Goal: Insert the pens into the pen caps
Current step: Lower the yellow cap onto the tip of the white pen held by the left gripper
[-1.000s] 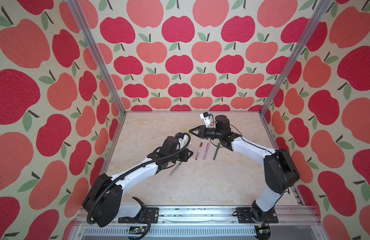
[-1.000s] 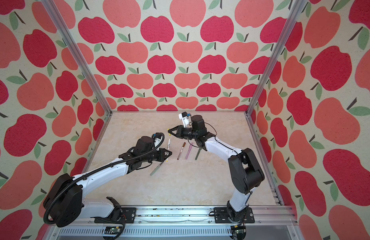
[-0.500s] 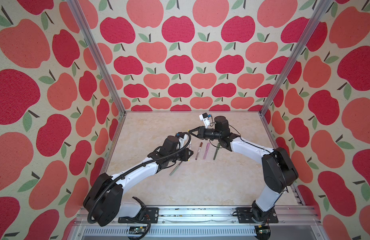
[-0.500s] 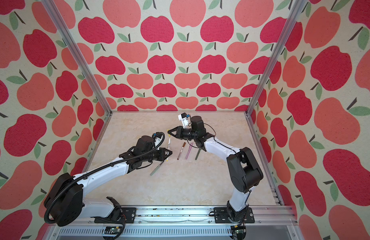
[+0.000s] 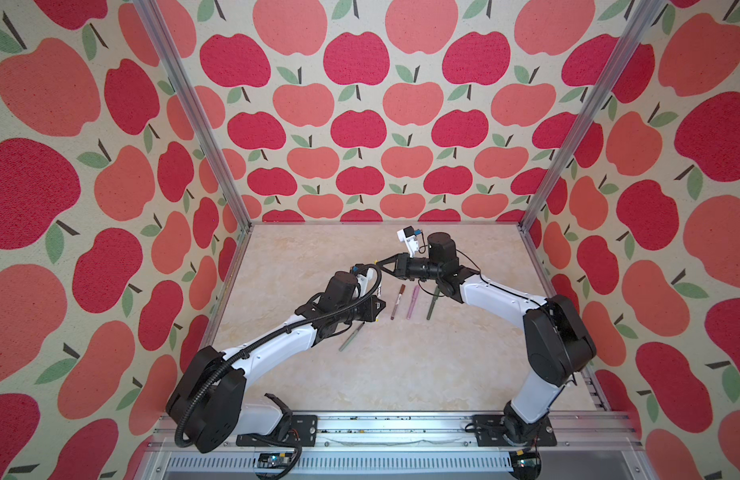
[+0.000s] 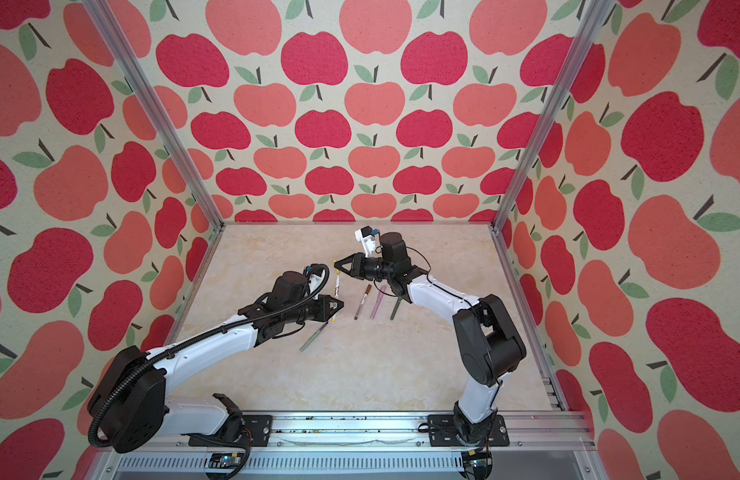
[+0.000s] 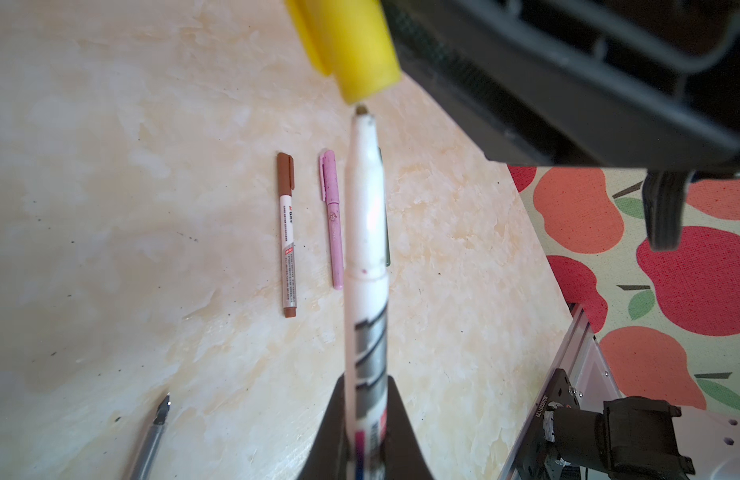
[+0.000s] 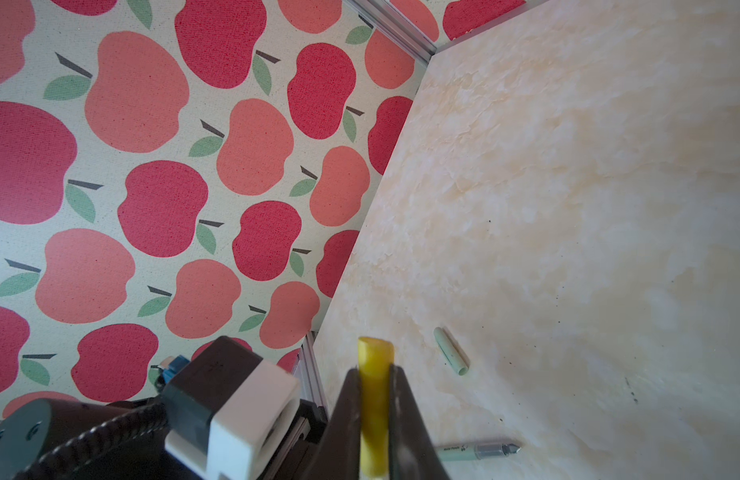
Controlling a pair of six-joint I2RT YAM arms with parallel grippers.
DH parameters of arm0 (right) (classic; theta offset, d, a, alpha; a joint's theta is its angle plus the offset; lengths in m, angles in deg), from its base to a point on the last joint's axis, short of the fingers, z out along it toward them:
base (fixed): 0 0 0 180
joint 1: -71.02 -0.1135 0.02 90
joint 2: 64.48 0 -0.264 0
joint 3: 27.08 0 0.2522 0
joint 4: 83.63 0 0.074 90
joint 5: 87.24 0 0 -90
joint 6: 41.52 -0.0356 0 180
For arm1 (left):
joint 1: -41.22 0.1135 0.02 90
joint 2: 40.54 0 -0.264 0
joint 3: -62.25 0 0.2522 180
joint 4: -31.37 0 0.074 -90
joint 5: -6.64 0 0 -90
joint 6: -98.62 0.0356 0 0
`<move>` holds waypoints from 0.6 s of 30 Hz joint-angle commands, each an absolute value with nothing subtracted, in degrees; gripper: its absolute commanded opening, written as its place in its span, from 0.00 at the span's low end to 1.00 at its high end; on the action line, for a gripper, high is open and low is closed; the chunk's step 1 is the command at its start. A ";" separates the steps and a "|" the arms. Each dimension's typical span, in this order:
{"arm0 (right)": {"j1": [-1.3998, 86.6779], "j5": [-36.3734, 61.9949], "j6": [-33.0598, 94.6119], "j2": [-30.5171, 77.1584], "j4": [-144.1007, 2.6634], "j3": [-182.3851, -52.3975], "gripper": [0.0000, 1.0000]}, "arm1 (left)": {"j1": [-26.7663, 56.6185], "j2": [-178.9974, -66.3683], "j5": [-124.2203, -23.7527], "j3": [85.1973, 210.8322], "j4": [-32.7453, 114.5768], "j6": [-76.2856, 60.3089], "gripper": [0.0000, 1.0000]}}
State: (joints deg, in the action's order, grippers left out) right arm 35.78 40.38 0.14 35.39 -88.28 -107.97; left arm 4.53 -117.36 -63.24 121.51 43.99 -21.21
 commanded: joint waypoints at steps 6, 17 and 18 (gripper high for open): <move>34.88 40.90 0.58 35.56 -88.39 -107.53 0.10 | 4.56 -115.62 -64.94 122.24 43.38 -20.10 0.00; 33.76 41.11 0.58 35.30 -88.50 -107.46 0.10 | 5.11 -115.11 -66.86 120.93 42.77 -20.98 0.00; 33.73 41.08 0.65 35.13 -88.50 -107.37 0.09 | 5.24 -114.84 -67.22 120.77 42.68 -21.04 0.00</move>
